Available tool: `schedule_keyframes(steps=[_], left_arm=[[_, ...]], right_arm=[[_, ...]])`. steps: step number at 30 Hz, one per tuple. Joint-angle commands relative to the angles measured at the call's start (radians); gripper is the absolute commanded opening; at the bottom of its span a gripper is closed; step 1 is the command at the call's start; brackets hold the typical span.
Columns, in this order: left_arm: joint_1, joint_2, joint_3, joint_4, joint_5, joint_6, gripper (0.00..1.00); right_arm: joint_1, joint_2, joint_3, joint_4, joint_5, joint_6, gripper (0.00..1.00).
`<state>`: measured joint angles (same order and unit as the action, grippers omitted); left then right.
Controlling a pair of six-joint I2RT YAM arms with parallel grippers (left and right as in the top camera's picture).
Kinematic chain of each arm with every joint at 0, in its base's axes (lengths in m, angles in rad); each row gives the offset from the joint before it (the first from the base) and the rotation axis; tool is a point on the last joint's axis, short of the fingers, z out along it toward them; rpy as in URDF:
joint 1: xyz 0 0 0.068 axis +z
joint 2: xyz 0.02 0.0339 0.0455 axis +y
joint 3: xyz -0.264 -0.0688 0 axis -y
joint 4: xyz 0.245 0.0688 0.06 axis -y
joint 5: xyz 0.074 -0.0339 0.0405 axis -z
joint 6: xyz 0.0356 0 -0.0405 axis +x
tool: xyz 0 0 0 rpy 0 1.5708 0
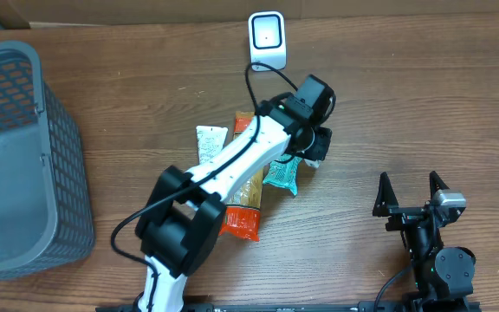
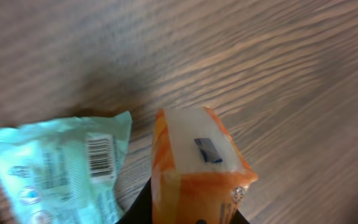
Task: Scan the item barcode
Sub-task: 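Carry the orange box right of the green packet and release it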
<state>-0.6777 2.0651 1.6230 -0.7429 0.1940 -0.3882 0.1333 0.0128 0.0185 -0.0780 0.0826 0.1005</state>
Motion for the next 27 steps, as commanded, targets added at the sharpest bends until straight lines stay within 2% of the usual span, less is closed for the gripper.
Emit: schedule_keyframes(steps=[1, 2, 3, 7, 9, 17, 27], left_arm=[[0.001, 0.021, -0.003, 0.004, -0.016, -0.063, 0.13], [-0.001, 0.023, -0.003, 0.004, -0.016, -0.063, 0.15], [-0.002, 0.024, -0.003, 0.004, -0.016, -0.063, 0.22], [-0.004, 0.024, -0.003, 0.004, -0.017, -0.063, 0.60], [-0.004, 0.024, -0.003, 0.003, -0.017, -0.061, 0.74], [0.016, 0.005, 0.028, -0.026, -0.019, -0.026, 0.81], [0.174, -0.113, 0.267, -0.378, -0.235, 0.038, 0.87]], right_arm=[[0.001, -0.010, -0.011, 0.004, 0.003, -0.004, 1.00], [0.001, -0.010, -0.011, 0.004, 0.003, -0.004, 1.00], [0.001, -0.010, -0.011, 0.004, 0.003, -0.004, 1.00], [0.001, -0.010, -0.011, 0.004, 0.003, -0.004, 1.00], [0.001, -0.010, -0.011, 0.004, 0.003, -0.004, 1.00], [0.001, -0.010, -0.011, 0.004, 0.003, -0.004, 1.00], [0.001, -0.010, -0.011, 0.004, 0.003, -0.004, 1.00]])
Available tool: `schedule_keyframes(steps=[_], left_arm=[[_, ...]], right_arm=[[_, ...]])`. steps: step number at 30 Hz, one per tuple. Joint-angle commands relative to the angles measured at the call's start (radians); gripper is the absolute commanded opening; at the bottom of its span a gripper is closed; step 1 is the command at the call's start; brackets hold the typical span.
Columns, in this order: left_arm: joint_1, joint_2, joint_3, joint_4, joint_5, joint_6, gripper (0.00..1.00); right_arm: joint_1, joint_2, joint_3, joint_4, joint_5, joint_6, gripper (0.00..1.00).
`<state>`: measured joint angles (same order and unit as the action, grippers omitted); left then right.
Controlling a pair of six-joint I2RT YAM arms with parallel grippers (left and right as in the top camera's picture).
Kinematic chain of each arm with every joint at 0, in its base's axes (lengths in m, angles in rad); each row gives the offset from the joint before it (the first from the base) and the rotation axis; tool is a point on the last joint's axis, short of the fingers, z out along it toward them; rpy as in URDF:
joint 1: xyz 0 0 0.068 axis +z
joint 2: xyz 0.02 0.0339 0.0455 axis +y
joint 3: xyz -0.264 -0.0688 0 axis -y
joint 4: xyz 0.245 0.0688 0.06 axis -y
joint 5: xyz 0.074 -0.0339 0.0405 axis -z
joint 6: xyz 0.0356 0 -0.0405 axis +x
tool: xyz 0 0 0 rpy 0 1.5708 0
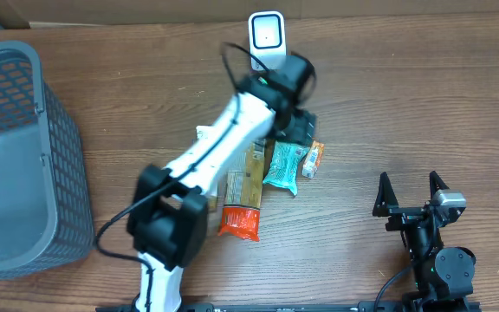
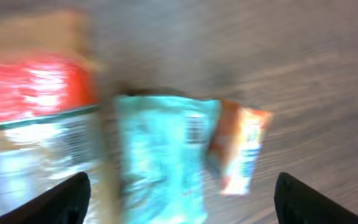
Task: Scan the item barcode
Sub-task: 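Carry the orange box right of the green packet and release it, then withdraw the left gripper to the basket edge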
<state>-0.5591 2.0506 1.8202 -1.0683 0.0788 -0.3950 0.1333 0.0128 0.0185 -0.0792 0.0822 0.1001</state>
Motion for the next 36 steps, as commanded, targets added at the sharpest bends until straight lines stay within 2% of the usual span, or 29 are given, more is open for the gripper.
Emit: schedule_keyframes(steps=[1, 6, 12, 16, 22, 28, 31, 36], left_arm=[[0.080, -0.120, 0.077, -0.087, -0.157, 0.044, 0.88], [0.229, -0.199, 0.077, -0.198, -0.212, 0.044, 0.93], [0.410, -0.208, 0.056, -0.296, -0.150, 0.044, 0.94], [0.485, -0.211, 0.014, -0.313, -0.132, 0.044, 0.94], [0.513, -0.267, -0.101, -0.275, -0.147, 0.028, 0.91], [0.529, -0.473, -0.262, -0.226, -0.196, 0.010, 0.95], [0.575, -0.575, -0.322, -0.215, -0.191, 0.057, 0.95], [0.713, -0.670, -0.333, -0.266, -0.008, 0.200, 0.93]], right_arm=[[0.001, -0.010, -0.011, 0.005, 0.003, -0.004, 1.00], [0.001, -0.010, -0.011, 0.005, 0.003, -0.004, 1.00], [0.001, -0.010, -0.011, 0.005, 0.003, -0.004, 1.00], [0.001, -0.010, -0.011, 0.005, 0.003, -0.004, 1.00], [0.002, -0.010, -0.011, 0.005, 0.003, -0.004, 1.00], [0.001, -0.010, -0.011, 0.005, 0.003, -0.004, 1.00], [0.001, -0.010, -0.011, 0.005, 0.003, -0.004, 1.00], [0.001, -0.010, -0.011, 0.005, 0.003, -0.004, 1.00]])
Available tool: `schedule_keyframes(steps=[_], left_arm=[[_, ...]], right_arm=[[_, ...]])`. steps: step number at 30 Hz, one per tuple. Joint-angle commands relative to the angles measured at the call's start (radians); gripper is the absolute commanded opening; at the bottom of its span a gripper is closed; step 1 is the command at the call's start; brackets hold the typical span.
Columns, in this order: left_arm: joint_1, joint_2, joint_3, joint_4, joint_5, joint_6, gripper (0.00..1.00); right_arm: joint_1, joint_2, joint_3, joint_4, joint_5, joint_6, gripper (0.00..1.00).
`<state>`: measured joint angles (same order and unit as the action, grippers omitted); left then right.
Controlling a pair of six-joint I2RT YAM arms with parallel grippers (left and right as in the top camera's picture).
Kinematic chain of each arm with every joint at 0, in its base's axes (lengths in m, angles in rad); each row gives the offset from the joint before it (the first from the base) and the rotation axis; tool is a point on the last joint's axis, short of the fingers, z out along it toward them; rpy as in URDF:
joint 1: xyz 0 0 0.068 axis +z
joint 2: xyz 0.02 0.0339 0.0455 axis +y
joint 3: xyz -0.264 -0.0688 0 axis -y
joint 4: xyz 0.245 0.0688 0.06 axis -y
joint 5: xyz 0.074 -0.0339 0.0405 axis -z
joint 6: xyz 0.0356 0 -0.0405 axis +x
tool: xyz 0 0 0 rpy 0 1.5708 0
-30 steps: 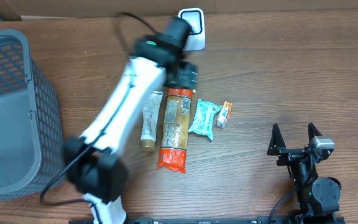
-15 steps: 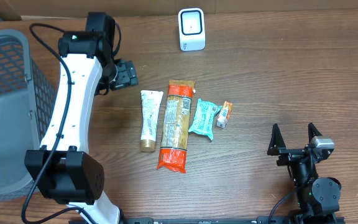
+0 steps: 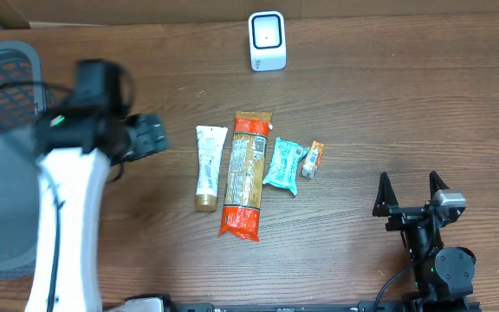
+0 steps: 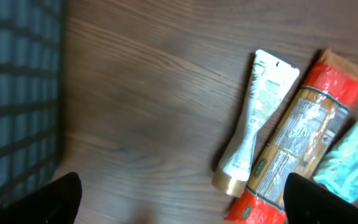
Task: Scan the item barcode
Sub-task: 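Withdraw the left gripper to the basket edge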
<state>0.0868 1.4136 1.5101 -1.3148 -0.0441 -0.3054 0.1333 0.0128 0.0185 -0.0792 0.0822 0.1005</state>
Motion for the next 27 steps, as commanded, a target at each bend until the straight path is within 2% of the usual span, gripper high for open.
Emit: schedule_keyframes(steps=[1, 9, 12, 20, 27], left_arm=[[0.097, -0.047, -0.023, -0.038, 0.136, 0.135, 0.92], [0.235, -0.095, -0.023, -0.129, 0.131, 0.277, 0.89], [0.265, -0.096, -0.023, -0.152, 0.089, 0.272, 0.86], [0.376, -0.116, -0.023, -0.138, 0.089, 0.216, 0.84], [0.386, -0.120, -0.023, -0.103, 0.072, 0.213, 0.84]], right_arm=[[0.001, -0.010, -0.011, 0.005, 0.003, -0.004, 1.00], [0.001, -0.010, -0.011, 0.005, 0.003, -0.004, 1.00], [0.001, -0.010, -0.011, 0.005, 0.003, -0.004, 1.00], [0.001, -0.010, -0.011, 0.005, 0.003, -0.004, 1.00], [0.001, -0.010, -0.011, 0.005, 0.003, -0.004, 1.00]])
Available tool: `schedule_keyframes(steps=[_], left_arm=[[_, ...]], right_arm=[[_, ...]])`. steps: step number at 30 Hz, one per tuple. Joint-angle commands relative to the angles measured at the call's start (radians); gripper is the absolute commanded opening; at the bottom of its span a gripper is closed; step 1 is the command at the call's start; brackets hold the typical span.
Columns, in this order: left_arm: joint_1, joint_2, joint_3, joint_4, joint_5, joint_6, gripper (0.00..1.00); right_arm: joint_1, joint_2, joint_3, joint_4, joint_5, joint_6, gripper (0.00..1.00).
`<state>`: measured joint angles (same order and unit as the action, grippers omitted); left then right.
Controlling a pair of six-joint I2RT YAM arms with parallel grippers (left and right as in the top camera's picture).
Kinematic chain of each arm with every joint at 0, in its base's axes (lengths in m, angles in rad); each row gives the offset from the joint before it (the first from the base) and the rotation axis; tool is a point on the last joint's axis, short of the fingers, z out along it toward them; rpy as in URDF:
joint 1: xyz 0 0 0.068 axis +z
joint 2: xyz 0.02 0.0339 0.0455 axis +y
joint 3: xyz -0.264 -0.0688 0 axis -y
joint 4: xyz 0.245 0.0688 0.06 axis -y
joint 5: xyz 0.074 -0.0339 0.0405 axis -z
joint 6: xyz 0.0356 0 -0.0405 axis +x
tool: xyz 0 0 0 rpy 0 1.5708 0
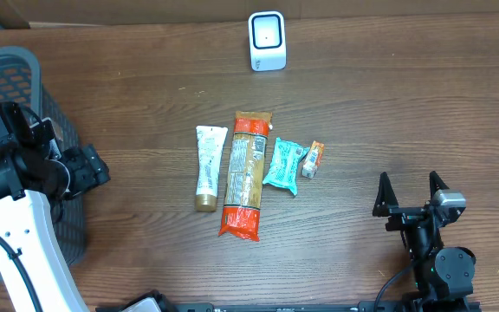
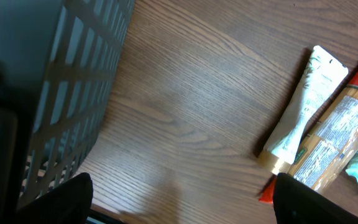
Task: Scan the item barcode
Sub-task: 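Withdraw the left gripper to the basket edge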
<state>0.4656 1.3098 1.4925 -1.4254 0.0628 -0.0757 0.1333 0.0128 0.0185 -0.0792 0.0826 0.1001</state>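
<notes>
The white barcode scanner (image 1: 267, 40) stands at the table's far edge. A small orange packet (image 1: 314, 159) lies on the wood beside a teal packet (image 1: 284, 165). Left of these lie a long red and brown packet (image 1: 246, 173) and a white tube (image 1: 207, 167). My left gripper (image 1: 96, 168) is open and empty by the basket, far left of the items. The left wrist view has its gripper (image 2: 182, 205) over bare wood, with the tube (image 2: 300, 118) and long packet (image 2: 337, 140) to the right. My right gripper (image 1: 408, 178) stands open at the near right.
A grey mesh basket (image 1: 16, 54) fills the left edge of the table, and its wall (image 2: 73, 93) is close to my left fingers (image 2: 67, 196). The left arm's white link reaches up from the near left corner.
My left gripper has moved a little further left and nearer, ending against the basket's side. It is still open and empty. The items and the right arm have not moved.
At first my left gripper was shut on the small orange packet, low beside the teal packet. Then it was open near the scanner, the orange packet lying on the table. Later the arm was at the left near the basket, and now it is beside the basket.
</notes>
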Motion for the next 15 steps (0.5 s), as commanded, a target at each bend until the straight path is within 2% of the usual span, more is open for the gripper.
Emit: schedule_keyframes(steps=[1, 15], left_arm=[[0.007, -0.016, -0.006, 0.009, -0.043, -0.022, 0.84], [0.033, -0.016, -0.006, 0.057, -0.108, -0.077, 0.85]], right_arm=[[0.001, -0.010, -0.011, 0.005, 0.003, -0.004, 1.00], [0.001, -0.010, -0.011, 0.005, 0.003, -0.004, 1.00]])
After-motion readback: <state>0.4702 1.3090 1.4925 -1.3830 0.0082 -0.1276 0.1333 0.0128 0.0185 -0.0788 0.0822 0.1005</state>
